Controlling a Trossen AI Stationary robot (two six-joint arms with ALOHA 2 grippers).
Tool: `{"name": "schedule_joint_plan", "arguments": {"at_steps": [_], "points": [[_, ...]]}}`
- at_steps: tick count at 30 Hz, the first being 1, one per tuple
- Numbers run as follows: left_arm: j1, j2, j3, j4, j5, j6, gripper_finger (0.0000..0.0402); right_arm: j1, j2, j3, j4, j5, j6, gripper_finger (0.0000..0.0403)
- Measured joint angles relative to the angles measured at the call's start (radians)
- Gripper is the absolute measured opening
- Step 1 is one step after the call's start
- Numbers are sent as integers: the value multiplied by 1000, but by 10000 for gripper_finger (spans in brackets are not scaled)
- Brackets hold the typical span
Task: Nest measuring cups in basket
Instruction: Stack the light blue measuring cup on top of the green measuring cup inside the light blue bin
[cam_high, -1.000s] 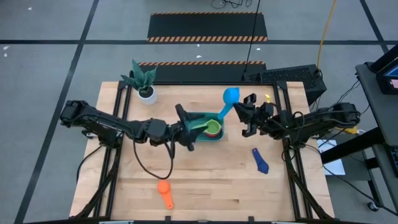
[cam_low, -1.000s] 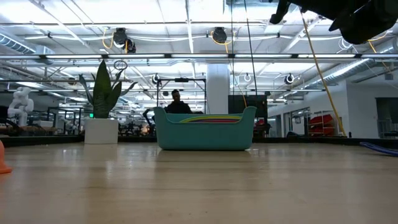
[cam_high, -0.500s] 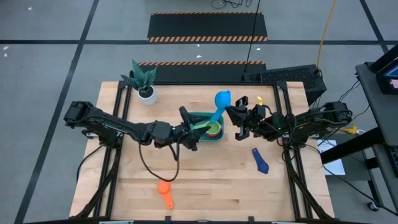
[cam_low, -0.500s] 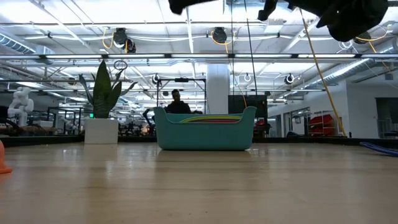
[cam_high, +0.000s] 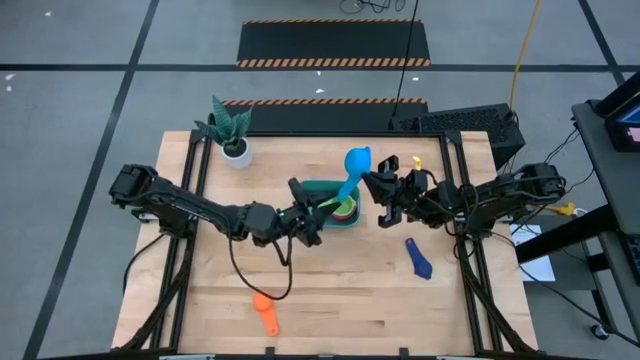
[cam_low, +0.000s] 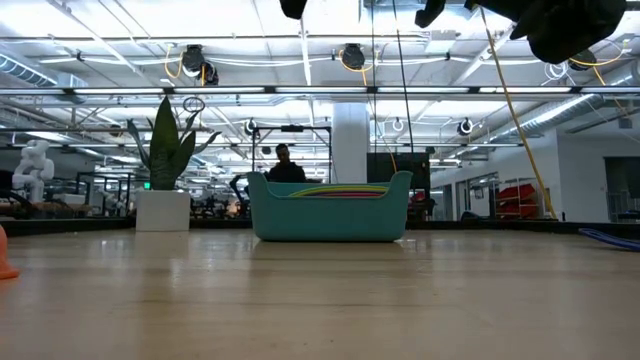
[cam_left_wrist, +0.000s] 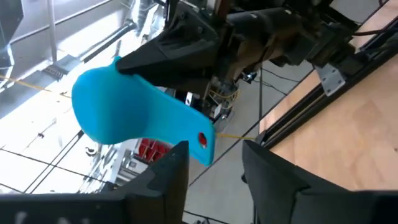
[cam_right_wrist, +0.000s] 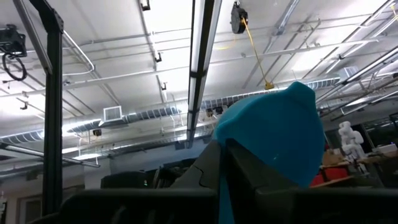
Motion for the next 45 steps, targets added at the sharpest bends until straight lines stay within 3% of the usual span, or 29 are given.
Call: {"name": "schedule_joint_plan", "arguments": {"at_steps": [6, 15, 21, 38, 45], "points": [[2, 0, 0, 3, 11, 20, 122, 0, 0, 0, 0, 1, -1, 0], [31, 5, 0, 14, 25, 26, 128, 0, 0, -1, 0, 1, -15, 0], [30, 54, 0, 121, 36, 79, 113, 0, 0, -1, 0, 2, -18, 0], [13, 89, 0, 238, -33, 157, 9, -1, 0, -2, 1, 4, -20, 0], [11, 66, 0, 239, -79, 95, 7, -1, -1, -2, -22, 0, -100, 39]]}}
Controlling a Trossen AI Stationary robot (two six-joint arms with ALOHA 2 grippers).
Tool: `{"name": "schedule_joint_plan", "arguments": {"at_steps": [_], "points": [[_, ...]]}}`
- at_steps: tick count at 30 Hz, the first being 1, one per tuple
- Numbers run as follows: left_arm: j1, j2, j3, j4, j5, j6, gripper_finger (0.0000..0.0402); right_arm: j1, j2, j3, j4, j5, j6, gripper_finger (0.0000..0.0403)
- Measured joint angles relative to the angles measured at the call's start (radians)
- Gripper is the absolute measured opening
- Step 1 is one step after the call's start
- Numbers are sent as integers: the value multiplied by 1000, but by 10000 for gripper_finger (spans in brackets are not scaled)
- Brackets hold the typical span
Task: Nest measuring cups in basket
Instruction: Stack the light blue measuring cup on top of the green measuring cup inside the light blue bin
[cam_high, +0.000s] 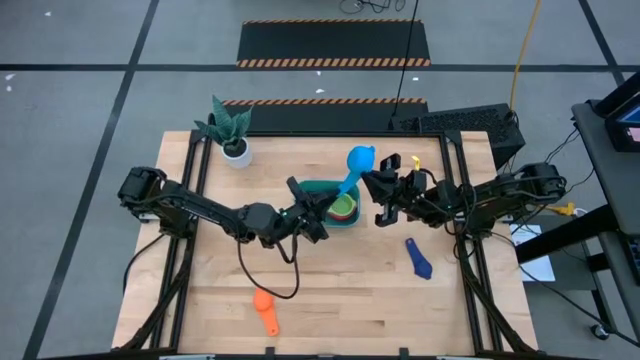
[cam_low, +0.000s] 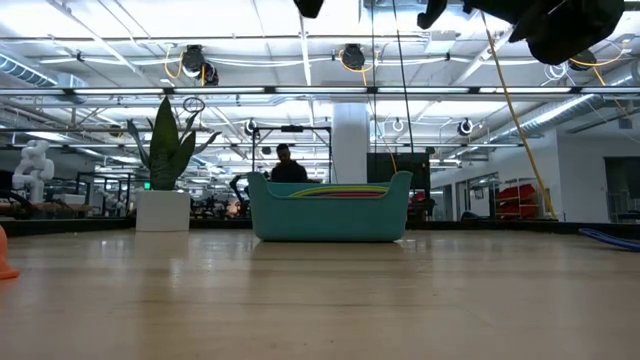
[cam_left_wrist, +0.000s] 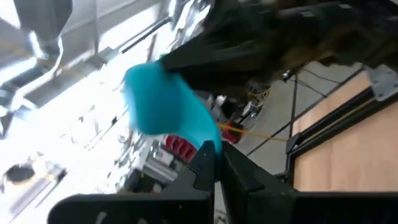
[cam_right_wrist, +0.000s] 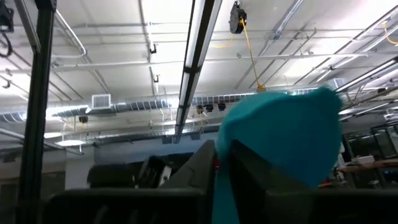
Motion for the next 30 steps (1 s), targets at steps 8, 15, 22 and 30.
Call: {"name": "schedule_joint_plan", "arguments": {"at_steps": [8, 15, 22, 30], "points": [[-10, -163, -18, -148, -124, -173, 6, 1, -55, 0, -110, -34, -39, 129], [44, -394, -94, -444, 62, -545, 6, 14, -176, 0, -337, -17, -111, 173], [187, -609, -147, -684, 602, -955, 8, 76, -297, 26, -647, 164, -230, 178], [261, -660, -283, -515, 974, -1151, 6, 201, -255, 185, -914, 392, -368, 178]]}}
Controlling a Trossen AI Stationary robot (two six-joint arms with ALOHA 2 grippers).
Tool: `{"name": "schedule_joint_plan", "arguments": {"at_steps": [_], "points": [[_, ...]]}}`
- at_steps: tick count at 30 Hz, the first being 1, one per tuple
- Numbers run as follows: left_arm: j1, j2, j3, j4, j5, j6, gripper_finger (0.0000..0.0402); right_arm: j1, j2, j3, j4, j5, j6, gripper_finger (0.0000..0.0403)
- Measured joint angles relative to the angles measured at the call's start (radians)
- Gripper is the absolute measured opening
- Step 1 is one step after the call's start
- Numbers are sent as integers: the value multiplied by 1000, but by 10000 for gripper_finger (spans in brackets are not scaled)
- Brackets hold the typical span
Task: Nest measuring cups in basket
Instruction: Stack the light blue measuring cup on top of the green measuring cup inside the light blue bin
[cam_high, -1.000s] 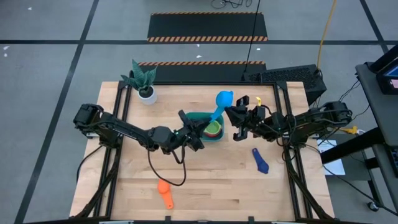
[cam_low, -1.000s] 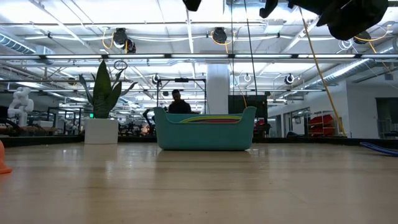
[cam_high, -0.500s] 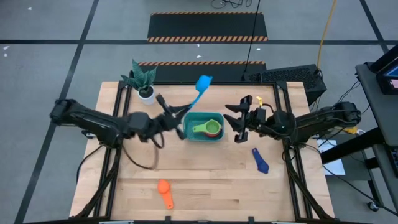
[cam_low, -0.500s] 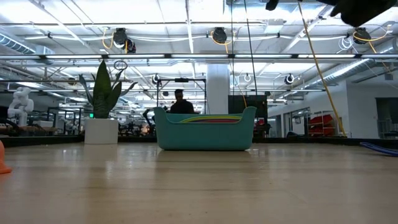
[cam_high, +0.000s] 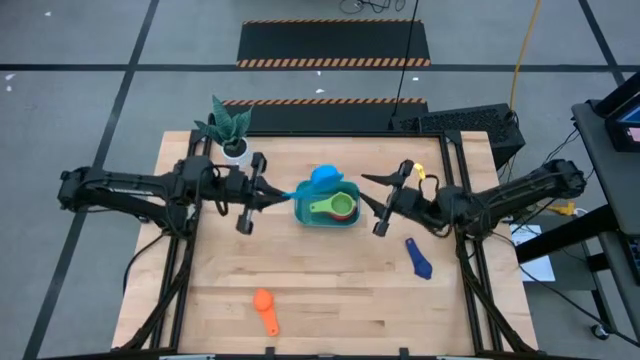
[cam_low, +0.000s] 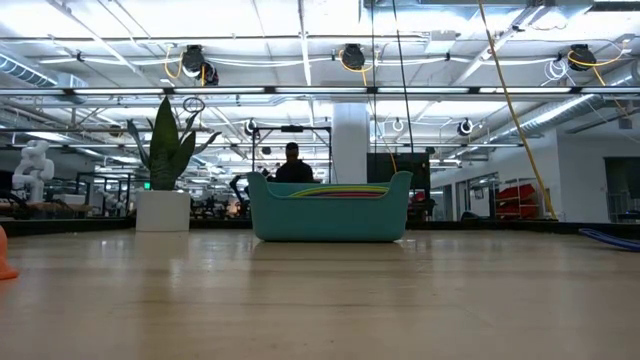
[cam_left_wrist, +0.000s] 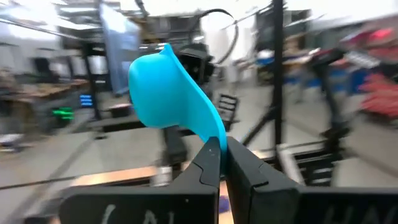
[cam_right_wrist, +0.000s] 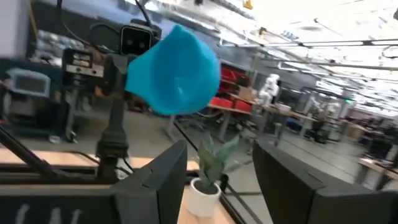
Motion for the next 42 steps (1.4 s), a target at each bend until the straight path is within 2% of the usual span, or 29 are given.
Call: {"name": "schedule_joint_plan", "arguments": {"at_steps": [3, 6, 13, 18, 20, 24, 26, 29, 36, 42], "points": [[22, 9, -39, 98, 127, -103, 7, 58, 33, 38, -4, 100, -62, 178], [29, 11, -78, 173, 196, -180, 8, 117, 54, 63, 0, 155, -218, 178], [25, 12, -159, 231, 203, -294, 7, 254, 91, 69, 42, 167, -686, 178], [7, 11, -200, 278, 204, -351, 6, 300, 191, 69, 71, 165, -1066, 178], [-6, 11, -208, 277, 219, -365, 6, 304, 247, 68, 140, 167, -1220, 178], [-39, 11, -209, 278, 259, -392, 7, 300, 368, 82, 462, 170, -1506, 176], [-56, 11, -209, 278, 277, -403, 8, 300, 419, 108, 541, 169, -1617, 173], [-69, 11, -209, 279, 320, -446, 6, 299, 477, 158, 518, 165, -1705, 169], [-71, 10, -209, 283, 418, -534, 11, 280, 578, 268, 446, 165, -1792, 156], [-67, 2, -209, 278, 487, -577, 8, 291, 600, 297, 431, 163, -1835, 137]]}}
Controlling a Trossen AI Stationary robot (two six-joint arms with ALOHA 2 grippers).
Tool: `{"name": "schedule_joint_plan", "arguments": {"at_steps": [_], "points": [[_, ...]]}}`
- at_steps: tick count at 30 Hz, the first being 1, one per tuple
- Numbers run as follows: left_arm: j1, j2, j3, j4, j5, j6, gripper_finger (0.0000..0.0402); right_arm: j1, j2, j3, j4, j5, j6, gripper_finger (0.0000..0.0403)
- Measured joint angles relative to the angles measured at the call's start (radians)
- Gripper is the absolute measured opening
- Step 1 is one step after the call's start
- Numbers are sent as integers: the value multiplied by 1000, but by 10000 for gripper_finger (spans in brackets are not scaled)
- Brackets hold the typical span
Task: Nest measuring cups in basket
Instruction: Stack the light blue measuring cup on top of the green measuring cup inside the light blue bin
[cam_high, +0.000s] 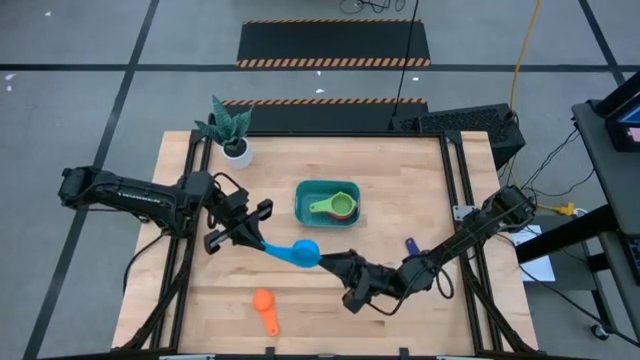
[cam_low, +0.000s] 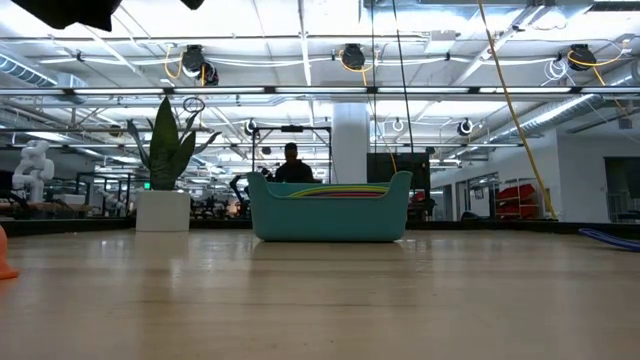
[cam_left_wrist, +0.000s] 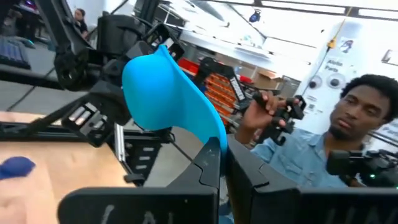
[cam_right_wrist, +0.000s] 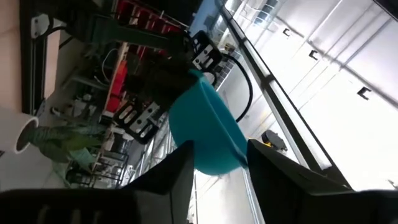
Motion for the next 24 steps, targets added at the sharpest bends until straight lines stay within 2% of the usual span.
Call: {"name": "schedule_joint_plan", "arguments": {"at_steps": [5, 11, 17, 24], "points": [[22, 0, 0, -24, 49, -76, 10, 0, -1, 0, -23, 2, -5, 122], [60, -1, 0, -107, 66, -49, 11, -5, -1, 0, -67, 8, -17, 104], [77, -1, 0, -111, 64, -23, 11, -6, -1, 0, -74, 21, -10, 86], [91, -1, 0, -112, 60, -34, 12, -17, -3, 0, -128, 26, 0, 87]]}}
